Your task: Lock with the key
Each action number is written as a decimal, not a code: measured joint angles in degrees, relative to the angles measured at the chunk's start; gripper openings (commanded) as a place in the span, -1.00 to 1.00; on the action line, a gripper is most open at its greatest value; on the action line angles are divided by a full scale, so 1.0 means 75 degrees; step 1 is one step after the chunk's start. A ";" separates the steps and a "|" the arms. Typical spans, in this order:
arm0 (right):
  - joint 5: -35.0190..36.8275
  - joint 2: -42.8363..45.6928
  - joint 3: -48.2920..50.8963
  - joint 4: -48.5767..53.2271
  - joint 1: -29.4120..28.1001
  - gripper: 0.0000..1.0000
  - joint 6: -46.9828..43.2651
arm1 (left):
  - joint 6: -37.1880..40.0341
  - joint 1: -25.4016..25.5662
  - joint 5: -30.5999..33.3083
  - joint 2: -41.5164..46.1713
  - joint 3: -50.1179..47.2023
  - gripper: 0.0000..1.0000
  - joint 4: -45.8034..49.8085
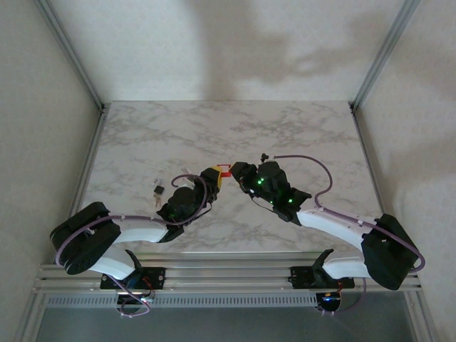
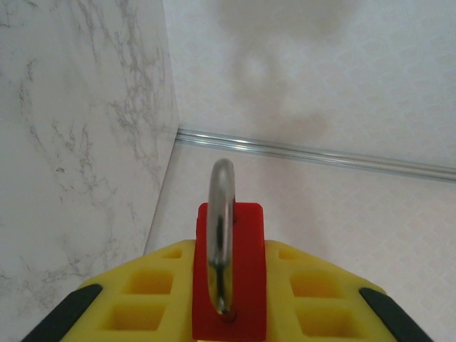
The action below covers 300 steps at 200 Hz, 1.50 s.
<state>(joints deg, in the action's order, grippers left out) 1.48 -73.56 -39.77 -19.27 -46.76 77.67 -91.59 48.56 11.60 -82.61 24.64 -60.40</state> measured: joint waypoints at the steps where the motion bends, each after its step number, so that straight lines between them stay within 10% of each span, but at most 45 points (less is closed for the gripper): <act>1: 0.0000 0.0000 0.0000 0.0000 0.0000 -0.35 0.0000 | 0.0000 0.0000 0.0000 0.0000 0.0000 -1.00 0.0003; 72: 0.0052 0.0000 0.0000 -0.0009 0.0000 -0.06 0.0020 | 0.0000 0.0000 0.0000 0.0003 0.0000 -1.00 0.0038; 300: 0.0047 0.0070 -0.0017 0.0513 0.0003 -0.43 0.0825 | 0.0160 -0.0052 -0.0006 0.0166 -0.0009 -1.00 0.0560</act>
<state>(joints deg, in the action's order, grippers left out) 1.83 -73.03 -39.90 -15.42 -46.74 83.85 -90.39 48.16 11.55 -81.36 24.58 -56.21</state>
